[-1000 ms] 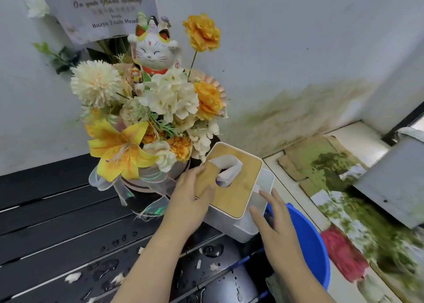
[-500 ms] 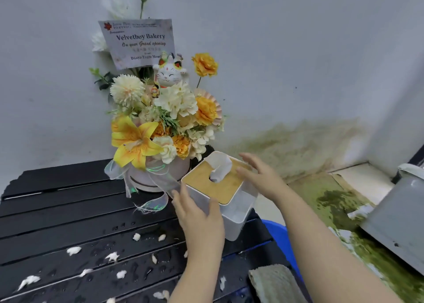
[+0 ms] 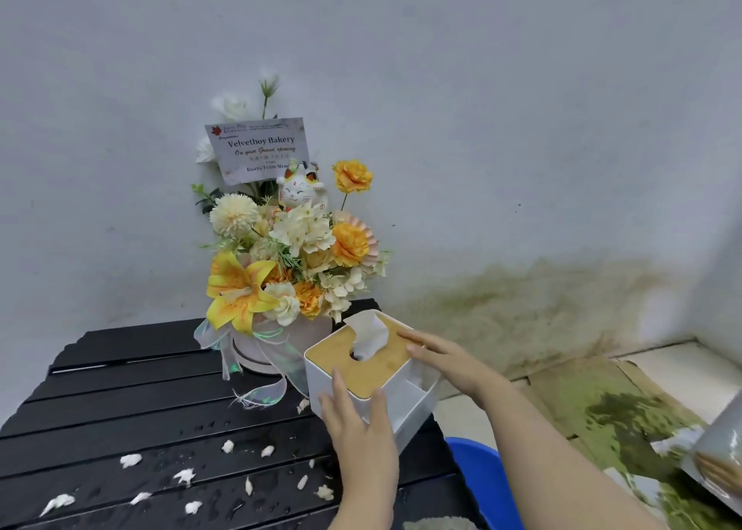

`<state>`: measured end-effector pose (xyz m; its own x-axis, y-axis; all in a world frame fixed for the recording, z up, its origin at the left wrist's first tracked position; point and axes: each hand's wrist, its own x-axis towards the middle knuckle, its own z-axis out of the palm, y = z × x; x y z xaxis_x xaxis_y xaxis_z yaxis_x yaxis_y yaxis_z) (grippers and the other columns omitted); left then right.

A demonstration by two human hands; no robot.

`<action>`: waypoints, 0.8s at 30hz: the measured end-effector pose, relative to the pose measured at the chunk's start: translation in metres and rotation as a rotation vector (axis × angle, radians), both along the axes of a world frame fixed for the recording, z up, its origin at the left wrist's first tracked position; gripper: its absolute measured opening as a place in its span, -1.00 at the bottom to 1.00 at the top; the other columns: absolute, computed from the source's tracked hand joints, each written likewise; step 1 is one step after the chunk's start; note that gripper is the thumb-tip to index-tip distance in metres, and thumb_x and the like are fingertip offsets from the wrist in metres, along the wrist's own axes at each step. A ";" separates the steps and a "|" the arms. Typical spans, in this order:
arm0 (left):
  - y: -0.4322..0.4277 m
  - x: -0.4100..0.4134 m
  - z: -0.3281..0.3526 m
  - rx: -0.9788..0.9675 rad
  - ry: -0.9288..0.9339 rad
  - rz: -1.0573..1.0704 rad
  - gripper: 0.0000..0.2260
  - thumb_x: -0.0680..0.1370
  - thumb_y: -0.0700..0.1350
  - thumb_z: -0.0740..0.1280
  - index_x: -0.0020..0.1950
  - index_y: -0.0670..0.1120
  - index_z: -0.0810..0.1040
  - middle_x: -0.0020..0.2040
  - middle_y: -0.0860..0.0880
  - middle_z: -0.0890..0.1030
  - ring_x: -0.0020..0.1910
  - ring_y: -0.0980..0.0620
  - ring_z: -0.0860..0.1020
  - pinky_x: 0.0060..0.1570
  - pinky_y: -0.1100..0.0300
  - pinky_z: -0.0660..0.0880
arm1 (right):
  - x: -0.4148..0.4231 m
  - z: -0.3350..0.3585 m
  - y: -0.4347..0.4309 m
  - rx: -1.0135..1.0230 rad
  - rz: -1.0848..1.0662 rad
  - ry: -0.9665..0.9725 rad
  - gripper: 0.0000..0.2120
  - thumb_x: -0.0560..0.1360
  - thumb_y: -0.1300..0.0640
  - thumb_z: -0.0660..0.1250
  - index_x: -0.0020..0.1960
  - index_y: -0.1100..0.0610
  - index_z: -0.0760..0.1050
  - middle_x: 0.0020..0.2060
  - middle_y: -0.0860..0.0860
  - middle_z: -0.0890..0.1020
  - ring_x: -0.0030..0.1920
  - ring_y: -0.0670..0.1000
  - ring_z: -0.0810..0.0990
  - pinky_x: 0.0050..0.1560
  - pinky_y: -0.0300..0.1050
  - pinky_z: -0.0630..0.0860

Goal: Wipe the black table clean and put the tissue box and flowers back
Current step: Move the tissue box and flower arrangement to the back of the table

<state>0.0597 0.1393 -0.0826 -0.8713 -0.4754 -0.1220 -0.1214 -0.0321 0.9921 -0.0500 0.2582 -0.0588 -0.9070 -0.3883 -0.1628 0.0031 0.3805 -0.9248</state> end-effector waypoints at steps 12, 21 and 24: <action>-0.036 0.025 0.020 0.040 0.093 0.124 -0.52 0.56 0.04 0.16 0.43 0.28 0.06 0.49 0.12 0.12 0.40 0.02 0.25 0.30 0.02 0.28 | 0.076 0.023 -0.033 -0.176 -0.161 0.122 -0.63 0.42 -0.19 0.33 0.22 -0.23 0.48 0.22 -0.27 0.42 0.19 -0.28 0.36 0.15 -0.21 0.23; -0.186 0.102 0.060 -0.069 0.090 0.293 -0.55 0.56 -0.02 0.15 0.42 0.23 0.15 0.41 0.07 0.29 0.10 0.08 0.36 0.05 0.14 0.26 | 0.149 0.037 -0.183 -0.293 -0.051 0.132 -0.53 0.39 -0.29 0.29 0.28 -0.24 0.39 0.23 -0.26 0.35 0.27 -0.19 0.31 0.17 -0.17 0.25; -0.262 0.094 0.060 -0.109 0.058 0.295 -0.57 0.53 0.00 0.16 0.38 0.25 0.19 0.32 0.05 0.39 0.14 0.01 0.42 0.06 0.08 0.34 | 0.138 0.029 -0.256 -0.276 0.011 0.104 -0.48 0.41 -0.29 0.29 0.32 -0.18 0.37 0.30 -0.18 0.33 0.32 -0.12 0.30 0.21 -0.12 0.27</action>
<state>0.1542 -0.1227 -0.0226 -0.6978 -0.7162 -0.0106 -0.0659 0.0494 0.9966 0.0884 0.0017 -0.0299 -0.9090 -0.4145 0.0440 -0.0998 0.1139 -0.9885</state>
